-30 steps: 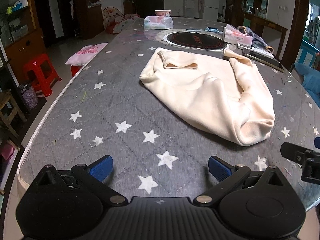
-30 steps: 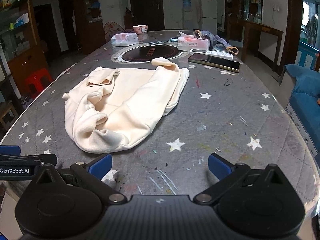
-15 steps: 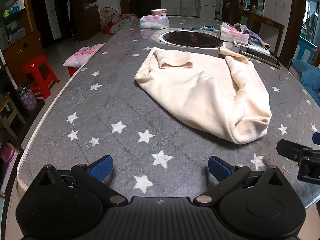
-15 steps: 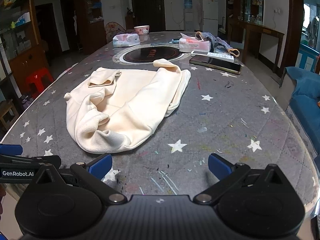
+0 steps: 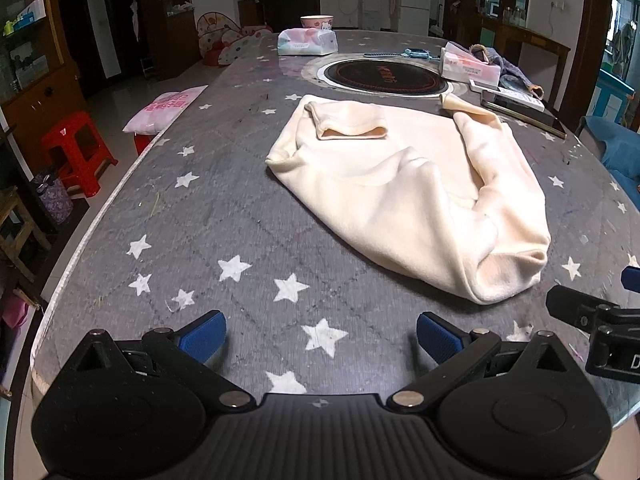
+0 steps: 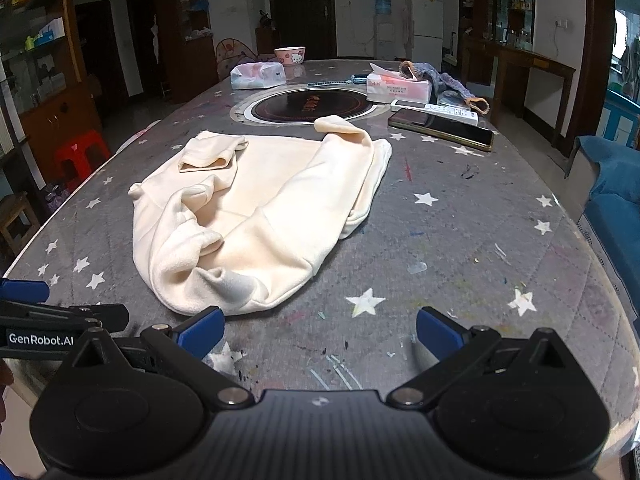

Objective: Fold clothes
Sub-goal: 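Move both grippers toward the crumpled cream sweatshirt on the table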

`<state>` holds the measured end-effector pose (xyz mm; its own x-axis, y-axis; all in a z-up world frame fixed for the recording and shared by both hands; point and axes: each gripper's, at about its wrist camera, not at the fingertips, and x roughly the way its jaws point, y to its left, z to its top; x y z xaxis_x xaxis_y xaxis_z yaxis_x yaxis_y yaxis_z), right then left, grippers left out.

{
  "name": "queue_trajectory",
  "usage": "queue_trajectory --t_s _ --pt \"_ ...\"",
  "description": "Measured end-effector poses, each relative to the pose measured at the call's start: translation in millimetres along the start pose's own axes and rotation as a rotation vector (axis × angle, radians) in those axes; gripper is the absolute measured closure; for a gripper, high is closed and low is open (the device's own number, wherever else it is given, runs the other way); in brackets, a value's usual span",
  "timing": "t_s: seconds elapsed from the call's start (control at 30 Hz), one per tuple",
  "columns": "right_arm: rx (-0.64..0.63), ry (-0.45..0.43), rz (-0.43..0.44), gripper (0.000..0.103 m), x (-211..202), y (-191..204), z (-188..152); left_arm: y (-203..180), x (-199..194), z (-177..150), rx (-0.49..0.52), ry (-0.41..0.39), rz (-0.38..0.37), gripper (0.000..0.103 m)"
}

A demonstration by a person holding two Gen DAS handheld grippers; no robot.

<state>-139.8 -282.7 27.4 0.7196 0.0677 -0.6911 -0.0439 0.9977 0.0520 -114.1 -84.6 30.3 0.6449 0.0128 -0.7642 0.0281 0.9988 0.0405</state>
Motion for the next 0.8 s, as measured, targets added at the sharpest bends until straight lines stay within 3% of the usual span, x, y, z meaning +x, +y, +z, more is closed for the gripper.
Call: queue_trajectory --t_s 0.57,0.8 --pt "-0.024 -0.013 0.024 0.0 11 4 21 2 9 26 0.016 -0.009 -0.013 0.0" --pt "-0.026 -0.021 0.028 0.0 17 1 31 6 9 51 0.025 -0.052 -0.022 0.0"
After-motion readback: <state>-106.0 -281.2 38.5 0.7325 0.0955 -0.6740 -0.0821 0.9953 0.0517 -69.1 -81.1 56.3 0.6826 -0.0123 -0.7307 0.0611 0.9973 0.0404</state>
